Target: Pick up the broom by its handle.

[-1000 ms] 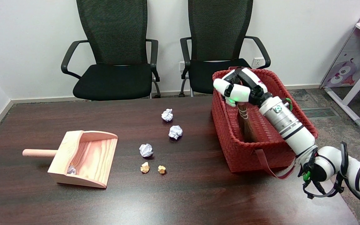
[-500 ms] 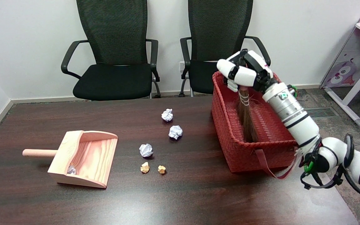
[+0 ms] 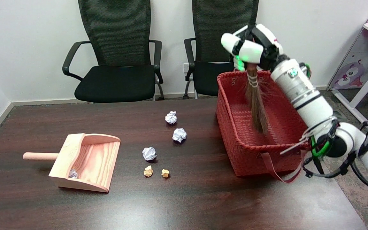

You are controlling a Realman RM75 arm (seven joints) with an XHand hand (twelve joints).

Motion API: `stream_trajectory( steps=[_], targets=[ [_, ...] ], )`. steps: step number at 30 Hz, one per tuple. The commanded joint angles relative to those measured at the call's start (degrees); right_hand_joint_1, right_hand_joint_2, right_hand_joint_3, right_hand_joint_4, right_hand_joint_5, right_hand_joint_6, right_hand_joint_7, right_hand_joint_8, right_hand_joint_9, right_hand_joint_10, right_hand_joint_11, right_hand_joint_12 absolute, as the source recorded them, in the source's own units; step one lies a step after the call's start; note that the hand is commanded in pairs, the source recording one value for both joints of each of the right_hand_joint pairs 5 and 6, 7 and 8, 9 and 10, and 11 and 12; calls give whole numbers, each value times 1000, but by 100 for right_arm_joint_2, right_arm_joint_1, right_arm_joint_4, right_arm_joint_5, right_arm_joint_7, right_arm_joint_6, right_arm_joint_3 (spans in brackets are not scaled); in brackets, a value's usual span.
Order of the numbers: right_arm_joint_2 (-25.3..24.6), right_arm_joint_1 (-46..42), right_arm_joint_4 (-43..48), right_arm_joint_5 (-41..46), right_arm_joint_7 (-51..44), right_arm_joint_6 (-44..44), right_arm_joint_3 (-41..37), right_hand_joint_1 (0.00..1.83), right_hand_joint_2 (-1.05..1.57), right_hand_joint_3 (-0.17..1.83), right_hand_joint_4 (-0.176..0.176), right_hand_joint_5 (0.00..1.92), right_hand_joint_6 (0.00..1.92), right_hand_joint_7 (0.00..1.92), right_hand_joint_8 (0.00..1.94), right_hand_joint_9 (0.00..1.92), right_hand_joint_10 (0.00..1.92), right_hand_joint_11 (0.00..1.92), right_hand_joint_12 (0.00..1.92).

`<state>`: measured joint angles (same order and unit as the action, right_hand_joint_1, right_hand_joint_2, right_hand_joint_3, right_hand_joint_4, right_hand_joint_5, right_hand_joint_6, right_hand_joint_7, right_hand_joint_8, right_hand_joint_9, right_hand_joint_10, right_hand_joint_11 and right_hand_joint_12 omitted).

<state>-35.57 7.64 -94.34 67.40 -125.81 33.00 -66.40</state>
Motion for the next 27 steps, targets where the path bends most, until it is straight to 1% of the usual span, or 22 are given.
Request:
stream_trajectory(
  steps=[1,4,6,9,14,16,18,20,22,27],
  targets=[
    [94,1132,-1262,2120,-2018,-1718,-575,1088,1571,1416,49,1920,1920,1920,1920,1920,1920,1920,1920],
    [94,1403,-1306,2572,-2018,-1615,-280,1089,1571,1466,49,1920,1920,1920,1920,1920,1920,1920,1920],
    [94,1535,-1348,2679,-2019,-1585,-157,1090,1571,1475,48,1920,1920,1920,1920,1920,1920,1920,1920],
    [136,1726,-1521,2699,-2088,-1755,-131,1089,1571,1513,48,1920,1920,1920,1920,1920,1920,1920,1920],
    [129,1820,-1761,2744,-2088,-1458,90,1075,1571,1680,49,1920,1920,1920,1920,1920,1920,1920,1920],
    [86,1932,-1849,3069,-2088,-1137,478,1071,1571,1704,51,1920,1920,1920,1920,1920,1920,1920,1920],
    [67,2029,-1893,3247,-2088,-967,802,1068,1571,1721,49,1920,1920,1920,1920,1920,1920,1920,1920],
    [51,2098,-1912,3304,-2088,-810,1082,1060,1571,1782,48,1920,1920,1920,1920,1920,1920,1920,1920],
    [-10,2160,-1913,3305,-2088,-717,1275,1046,1571,1833,49,1920,1920,1920,1920,1920,1920,1920,1920],
    [-356,2111,-1885,3376,-2088,-716,1527,1009,1571,1833,50,1920,1920,1920,1920,1920,1920,1920,1920]
  ],
)
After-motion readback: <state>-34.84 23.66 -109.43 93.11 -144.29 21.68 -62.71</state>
